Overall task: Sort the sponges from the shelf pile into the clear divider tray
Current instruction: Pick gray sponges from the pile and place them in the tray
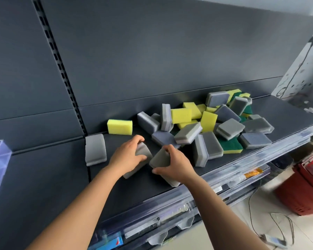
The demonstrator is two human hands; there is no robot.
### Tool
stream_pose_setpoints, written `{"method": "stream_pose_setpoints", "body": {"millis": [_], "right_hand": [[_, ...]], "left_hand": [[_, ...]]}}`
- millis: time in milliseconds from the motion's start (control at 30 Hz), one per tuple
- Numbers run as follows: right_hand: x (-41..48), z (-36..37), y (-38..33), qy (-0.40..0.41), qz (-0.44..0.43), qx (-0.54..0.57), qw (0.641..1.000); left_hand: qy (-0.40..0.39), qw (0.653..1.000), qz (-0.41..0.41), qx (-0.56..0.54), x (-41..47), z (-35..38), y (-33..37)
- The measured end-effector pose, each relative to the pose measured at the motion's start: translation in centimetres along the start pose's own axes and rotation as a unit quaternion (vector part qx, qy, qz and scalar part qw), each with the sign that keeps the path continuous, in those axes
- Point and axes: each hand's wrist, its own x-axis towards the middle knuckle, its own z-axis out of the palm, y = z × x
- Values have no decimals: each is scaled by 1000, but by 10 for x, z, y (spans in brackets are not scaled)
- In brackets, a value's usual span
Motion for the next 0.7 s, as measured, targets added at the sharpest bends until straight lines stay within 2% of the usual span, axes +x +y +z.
{"method": "stream_pose_setpoints", "body": {"millis": [133, 267, 367, 567, 700], "right_hand": [[-7, 2, -9, 18, -42, 74, 996], [-15, 11, -26, 35, -47, 176, 983], [-20, 18, -45, 36, -65, 227, 971], [-38, 41, -105, 33, -128, 289, 948], [-52, 62, -158, 30, -165, 294, 941]], "left_hand": [[84, 985, -56, -136, -31, -9, -7], [128, 944, -129, -274, -67, -21, -22], [143, 920, -145, -334, -96, -34, -34], [188, 897, -171, -362, -158, -64, -65], [220, 895, -183, -342, -196, -93, -98]]}}
